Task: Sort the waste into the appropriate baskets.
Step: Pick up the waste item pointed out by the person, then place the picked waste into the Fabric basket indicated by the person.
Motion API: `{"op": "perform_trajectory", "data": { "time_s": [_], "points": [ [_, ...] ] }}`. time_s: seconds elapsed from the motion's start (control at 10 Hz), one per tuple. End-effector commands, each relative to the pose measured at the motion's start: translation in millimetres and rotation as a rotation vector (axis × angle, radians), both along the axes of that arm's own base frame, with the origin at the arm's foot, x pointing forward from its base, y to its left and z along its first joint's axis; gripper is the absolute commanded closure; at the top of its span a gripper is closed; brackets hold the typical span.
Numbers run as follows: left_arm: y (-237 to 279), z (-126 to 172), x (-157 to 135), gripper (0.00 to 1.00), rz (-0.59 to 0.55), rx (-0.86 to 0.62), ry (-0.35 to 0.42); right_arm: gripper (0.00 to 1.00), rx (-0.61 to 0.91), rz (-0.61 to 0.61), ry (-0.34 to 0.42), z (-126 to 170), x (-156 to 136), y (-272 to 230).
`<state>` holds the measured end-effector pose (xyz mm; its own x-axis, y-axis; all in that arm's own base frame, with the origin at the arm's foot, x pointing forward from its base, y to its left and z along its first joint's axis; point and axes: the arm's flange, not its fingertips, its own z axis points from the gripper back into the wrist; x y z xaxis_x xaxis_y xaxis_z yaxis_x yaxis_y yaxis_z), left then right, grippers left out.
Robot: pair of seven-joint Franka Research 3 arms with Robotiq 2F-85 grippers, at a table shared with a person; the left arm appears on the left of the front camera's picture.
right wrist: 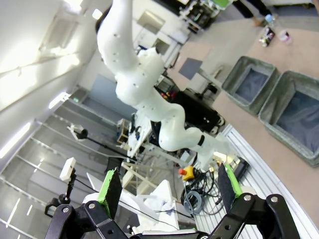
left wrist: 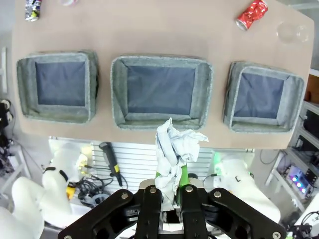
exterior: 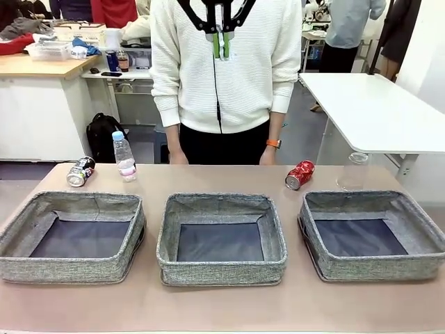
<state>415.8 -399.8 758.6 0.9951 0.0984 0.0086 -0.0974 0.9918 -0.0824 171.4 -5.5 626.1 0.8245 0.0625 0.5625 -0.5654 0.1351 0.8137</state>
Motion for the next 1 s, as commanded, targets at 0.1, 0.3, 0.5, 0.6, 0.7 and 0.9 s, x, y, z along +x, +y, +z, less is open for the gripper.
{"op": "perform_trajectory", "data": {
  "time_s": [0.1,0.3,0.5,0.6,0.7,0.9],
  "points": [
    [-0.3,-0.1,-5.4,0.90,-0.003,0.012,0.000,0.00,0.018,0.011,-0.027,3.8,1.7,1.7],
    [-0.3,-0.1,-5.4,0.90,-0.003,0.012,0.000,0.00,0.018,0.011,-0.027,3.8,1.7,1.7],
    [-0.3,-0.1,-5.4,0.90,-0.003,0.012,0.000,0.00,0.018,0.011,-0.027,3.8,1.7,1.7],
    [-0.3,-0.1,-5.4,0.90,-0.003,0.012,0.000,0.00,0.018,0.011,-0.027,3.8,1.7,1.7],
    [-0.3,-0.1,-5.4,0.90,-0.003,0.012,0.000,0.00,0.018,0.011,-0.027,3.8,1.7,1.7],
    [-0.3,-0.1,-5.4,0.90,-0.003,0.012,0.000,0.00,0.018,0.011,-0.027,3.8,1.7,1.7]
  ]
}}
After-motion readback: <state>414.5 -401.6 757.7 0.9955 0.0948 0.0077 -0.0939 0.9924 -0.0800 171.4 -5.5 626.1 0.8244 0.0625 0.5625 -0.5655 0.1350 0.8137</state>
